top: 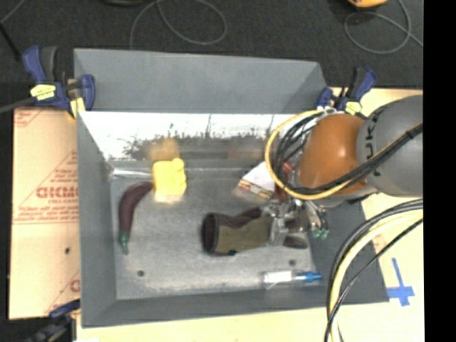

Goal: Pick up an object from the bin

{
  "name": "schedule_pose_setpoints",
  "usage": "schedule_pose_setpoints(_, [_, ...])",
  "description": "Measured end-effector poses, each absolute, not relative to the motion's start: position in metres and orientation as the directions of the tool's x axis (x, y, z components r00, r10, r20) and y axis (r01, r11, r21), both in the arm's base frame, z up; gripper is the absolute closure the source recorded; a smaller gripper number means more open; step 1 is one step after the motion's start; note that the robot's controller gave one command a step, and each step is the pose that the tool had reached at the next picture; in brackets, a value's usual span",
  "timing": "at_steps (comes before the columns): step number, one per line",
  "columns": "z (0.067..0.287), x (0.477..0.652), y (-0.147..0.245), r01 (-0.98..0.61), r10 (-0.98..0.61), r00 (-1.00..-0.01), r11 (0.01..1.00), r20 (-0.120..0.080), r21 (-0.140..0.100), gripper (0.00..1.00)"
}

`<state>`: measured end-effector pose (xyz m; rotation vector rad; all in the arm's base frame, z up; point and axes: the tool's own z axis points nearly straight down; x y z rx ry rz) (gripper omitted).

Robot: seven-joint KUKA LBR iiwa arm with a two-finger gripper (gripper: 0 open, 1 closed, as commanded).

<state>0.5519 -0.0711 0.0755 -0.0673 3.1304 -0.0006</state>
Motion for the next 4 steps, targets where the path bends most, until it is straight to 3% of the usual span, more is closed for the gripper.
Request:
schedule_pose_setpoints(3, [0.098, 0.552, -0.072, -0.043, -0.043, -0.999, 0.999, -0.009, -0.001, 1.0])
schedule_pose_setpoints(4, [0.115, 0.55, -0.072, -0.043, -0.043, -0.999, 0.999, -0.004, 0.0, 1.0])
